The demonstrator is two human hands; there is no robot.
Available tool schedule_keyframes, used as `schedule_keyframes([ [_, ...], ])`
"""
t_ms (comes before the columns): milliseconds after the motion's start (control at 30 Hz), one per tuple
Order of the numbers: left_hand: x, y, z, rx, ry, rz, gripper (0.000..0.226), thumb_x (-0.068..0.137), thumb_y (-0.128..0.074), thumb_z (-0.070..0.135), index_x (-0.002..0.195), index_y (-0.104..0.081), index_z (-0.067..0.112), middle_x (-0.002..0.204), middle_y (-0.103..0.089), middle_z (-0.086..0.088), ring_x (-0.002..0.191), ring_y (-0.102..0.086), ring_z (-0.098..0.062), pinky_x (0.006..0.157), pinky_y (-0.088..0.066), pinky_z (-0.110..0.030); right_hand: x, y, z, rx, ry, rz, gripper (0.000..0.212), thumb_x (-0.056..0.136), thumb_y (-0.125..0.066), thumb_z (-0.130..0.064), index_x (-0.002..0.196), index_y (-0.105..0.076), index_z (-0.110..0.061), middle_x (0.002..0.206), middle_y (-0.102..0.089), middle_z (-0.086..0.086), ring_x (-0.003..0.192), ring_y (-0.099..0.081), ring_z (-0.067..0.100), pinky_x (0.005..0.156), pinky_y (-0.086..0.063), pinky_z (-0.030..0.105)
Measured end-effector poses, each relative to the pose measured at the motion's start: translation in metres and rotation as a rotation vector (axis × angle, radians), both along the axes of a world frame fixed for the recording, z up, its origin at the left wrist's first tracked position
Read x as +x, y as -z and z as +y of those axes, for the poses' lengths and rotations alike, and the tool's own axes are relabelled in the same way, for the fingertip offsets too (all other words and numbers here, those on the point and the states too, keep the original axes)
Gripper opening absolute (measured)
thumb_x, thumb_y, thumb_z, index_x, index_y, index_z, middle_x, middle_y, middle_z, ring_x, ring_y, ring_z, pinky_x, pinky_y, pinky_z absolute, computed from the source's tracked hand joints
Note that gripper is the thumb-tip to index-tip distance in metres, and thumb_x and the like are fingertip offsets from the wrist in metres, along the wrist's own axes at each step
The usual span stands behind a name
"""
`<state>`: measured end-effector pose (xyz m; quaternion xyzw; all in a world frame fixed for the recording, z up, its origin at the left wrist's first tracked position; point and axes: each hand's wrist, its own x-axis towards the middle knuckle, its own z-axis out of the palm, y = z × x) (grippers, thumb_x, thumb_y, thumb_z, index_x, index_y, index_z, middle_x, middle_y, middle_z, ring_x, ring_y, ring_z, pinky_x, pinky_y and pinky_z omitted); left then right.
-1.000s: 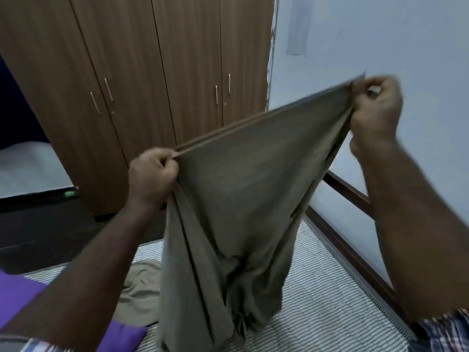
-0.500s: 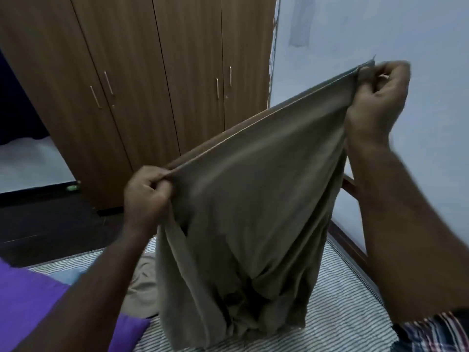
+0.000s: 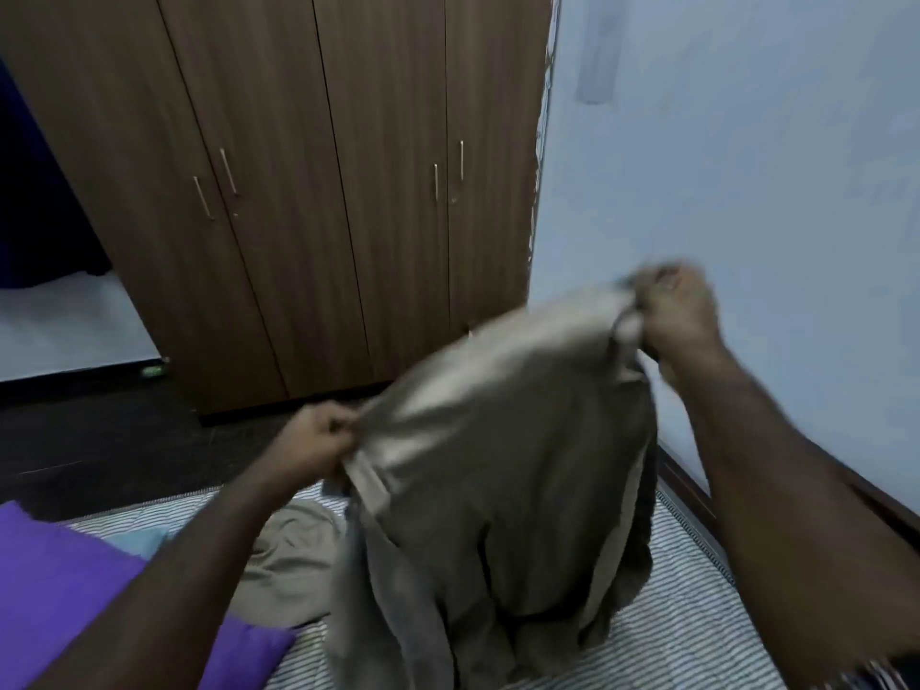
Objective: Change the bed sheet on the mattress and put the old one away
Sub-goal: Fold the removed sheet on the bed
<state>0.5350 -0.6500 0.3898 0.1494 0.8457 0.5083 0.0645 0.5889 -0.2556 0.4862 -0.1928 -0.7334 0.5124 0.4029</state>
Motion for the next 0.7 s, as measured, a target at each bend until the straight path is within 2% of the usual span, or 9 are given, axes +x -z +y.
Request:
schedule_keyframes([
  [67,0.001,0.020,-0.023,-0.003,0.009,-0.164,0.024,0.084,-0.064,-0.012,0.093,-0.079,0.004,0.086,-0.076,-0.018,0.073,-0.069,-0.016,0.069,-0.056,-0.033,0.012,0.042,0.010,-0.159,-0.188,-0.228,0.017,0.095,-0.065,-0.029,0.081,-0.069,-0.021,0.081,-0.068,-0.008,0.083,-0.058,0.018,0.070,-0.049,0.036],
  [167,0.002,0.022,-0.038,0.135,0.057,-0.251,0.020,0.085,-0.067,-0.010,0.102,-0.073,-0.001,0.097,-0.075,-0.022,0.078,-0.070,-0.019,0.067,-0.058,-0.025,0.019,0.047,0.023,-0.203,-0.246,-0.174,0.014,0.098,-0.065,-0.028,0.086,-0.070,-0.021,0.090,-0.067,-0.006,0.090,-0.058,0.014,0.079,-0.045,0.034],
  [233,-0.001,0.021,-0.040,0.264,0.057,-0.313,0.026,0.083,-0.070,-0.003,0.108,-0.068,0.003,0.095,-0.072,-0.014,0.079,-0.068,-0.019,0.063,-0.056,-0.026,0.016,0.038,0.023,-0.223,-0.215,-0.103,0.015,0.098,-0.064,-0.027,0.085,-0.069,-0.021,0.087,-0.065,-0.005,0.086,-0.057,0.015,0.078,-0.045,0.037],
  [300,-0.004,0.024,-0.039,0.356,-0.011,-0.388,0.032,0.081,-0.072,0.007,0.112,-0.065,0.009,0.092,-0.068,-0.010,0.077,-0.065,-0.016,0.060,-0.050,-0.028,0.012,0.041,0.018,-0.248,-0.178,-0.127,0.018,0.099,-0.062,-0.024,0.083,-0.067,-0.021,0.090,-0.067,-0.002,0.087,-0.059,0.018,0.079,-0.049,0.040],
  [367,-0.002,0.026,-0.037,0.341,-0.055,-0.458,0.023,0.088,-0.069,0.015,0.109,-0.068,0.007,0.092,-0.071,-0.011,0.074,-0.068,-0.015,0.058,-0.051,-0.026,0.009,0.058,0.012,-0.235,-0.107,-0.226,0.018,0.099,-0.059,-0.020,0.083,-0.067,-0.020,0.092,-0.066,-0.003,0.090,-0.061,0.018,0.085,-0.051,0.039],
  [467,0.004,0.031,-0.029,0.315,-0.134,-0.564,0.023,0.097,-0.062,0.023,0.092,-0.073,0.005,0.079,-0.072,-0.011,0.059,-0.067,-0.013,0.052,-0.051,-0.022,0.010,0.078,0.004,-0.174,0.017,-0.260,0.014,0.097,-0.054,-0.015,0.104,-0.065,-0.020,0.109,-0.065,-0.002,0.105,-0.061,0.018,0.095,-0.047,0.032],
  [567,0.008,0.035,-0.017,0.297,-0.166,-0.508,0.024,0.096,-0.065,0.025,0.077,-0.072,0.012,0.077,-0.066,-0.012,0.057,-0.059,-0.015,0.055,-0.043,-0.023,0.015,0.081,-0.013,0.005,0.041,-0.293,0.024,0.100,-0.047,-0.016,0.117,-0.063,-0.017,0.113,-0.063,-0.002,0.106,-0.057,0.017,0.091,-0.041,0.028],
  [633,0.012,0.031,-0.002,0.265,-0.155,-0.378,0.025,0.094,-0.069,0.027,0.074,-0.073,0.013,0.076,-0.065,-0.014,0.061,-0.056,-0.018,0.056,-0.039,-0.026,0.015,0.076,-0.031,0.136,-0.011,-0.326,0.023,0.101,-0.051,-0.025,0.113,-0.067,-0.014,0.105,-0.065,-0.001,0.104,-0.060,0.019,0.085,-0.040,0.027],
  [700,0.021,0.022,0.019,0.231,-0.140,-0.230,0.023,0.094,-0.070,0.027,0.076,-0.074,0.013,0.073,-0.068,-0.007,0.066,-0.059,-0.017,0.058,-0.042,-0.027,0.017,0.067,-0.057,0.229,-0.109,-0.323,0.019,0.095,-0.063,-0.036,0.101,-0.071,-0.019,0.097,-0.069,-0.003,0.097,-0.064,0.018,0.081,-0.046,0.030],
])
